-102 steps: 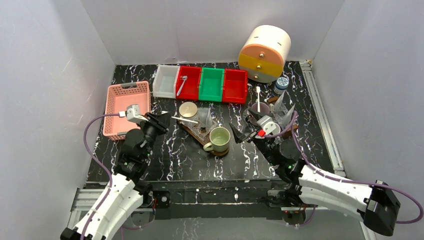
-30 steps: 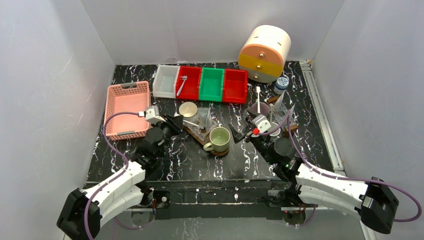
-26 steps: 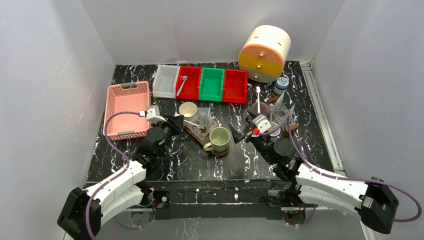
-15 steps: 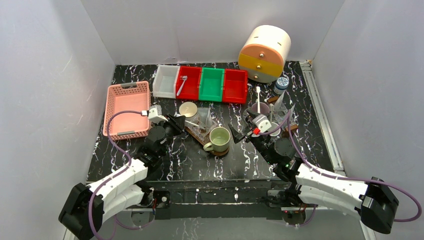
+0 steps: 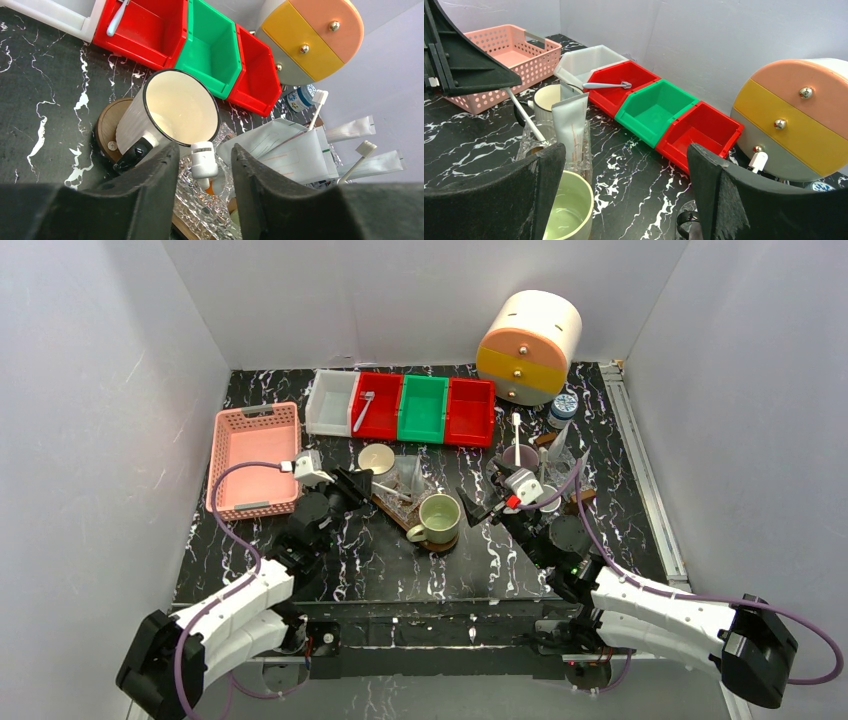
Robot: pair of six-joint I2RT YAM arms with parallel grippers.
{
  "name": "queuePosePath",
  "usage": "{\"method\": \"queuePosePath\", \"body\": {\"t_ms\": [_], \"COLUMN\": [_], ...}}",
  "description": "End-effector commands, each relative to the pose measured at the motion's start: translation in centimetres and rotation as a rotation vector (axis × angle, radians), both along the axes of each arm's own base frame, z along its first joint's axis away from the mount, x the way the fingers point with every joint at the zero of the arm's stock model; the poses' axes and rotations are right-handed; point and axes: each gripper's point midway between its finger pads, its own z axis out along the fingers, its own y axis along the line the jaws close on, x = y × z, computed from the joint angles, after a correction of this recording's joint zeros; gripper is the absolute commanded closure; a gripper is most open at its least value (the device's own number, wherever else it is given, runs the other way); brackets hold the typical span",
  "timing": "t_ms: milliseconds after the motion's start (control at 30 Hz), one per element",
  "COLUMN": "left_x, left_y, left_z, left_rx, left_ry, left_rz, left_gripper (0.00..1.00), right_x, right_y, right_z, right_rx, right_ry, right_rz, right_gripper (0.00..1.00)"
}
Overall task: Prepare toiletry sets of a toothbrush and toothpaste on the tray
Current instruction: Place the toothbrush in the toothpaste holder, then pick up the toothbrush from the storage box.
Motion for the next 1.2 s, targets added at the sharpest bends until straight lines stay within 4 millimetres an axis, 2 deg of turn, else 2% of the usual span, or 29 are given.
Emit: {"method": "queuePosePath", "body": {"t_ms": [0, 167, 333, 567, 700, 767, 900, 1033, 1167], "left_x": [-0.3, -0.4, -0.1, 1.4, 3.1, 4.4, 7.4, 10.2, 13.2], "left_y": [0.8, 1.7, 2.3, 2.9, 3.7, 4.2, 5.1, 4.8, 4.8], "left_z": [0.4, 1.2, 2.7, 5.2, 6.9, 7.1, 6.5, 5.2, 2.2], "left_rx": [-0.008, 0.013, 0.082, 0.219, 0.269, 0.273, 0.259, 0.247, 0.212], "left_ry": [-0.009, 0.002, 0.033, 0.13, 0.181, 0.226, 0.32, 0.39, 0.48], "left_rz": [0.033, 0.07, 0.098, 0.132, 0.139, 0.13, 0.117, 0.086, 0.056], "left_gripper": [0.56, 0.39, 0.29, 0.26, 0.24, 0.24, 0.28, 0.31, 0.36], "right_x": [-0.2, -0.3, -0.4, -0.8, -0.9, -0.9, -1.0, -1.0, -1.1], "right_y": [-0.3, -0.4, -0.4, -0.7, -1.2, -1.5, -2.0, -2.3, -2.4], "right_z": [1.3, 1.5, 1.4, 2.0, 2.4, 2.7, 3.0, 2.9, 2.8], "right_rx": [0.057, 0.057, 0.055, 0.071, 0.083, 0.086, 0.088, 0.084, 0.082], "right_ry": [-0.032, -0.032, -0.026, -0.006, 0.016, 0.02, 0.028, 0.041, 0.05], "right_rz": [0.002, 0.005, 0.007, 0.019, 0.008, -0.001, -0.016, -0.022, -0.025], "right_gripper": [0.01, 0.01, 0.01, 0.01, 0.01, 0.01, 0.01, 0.01, 0.01]}}
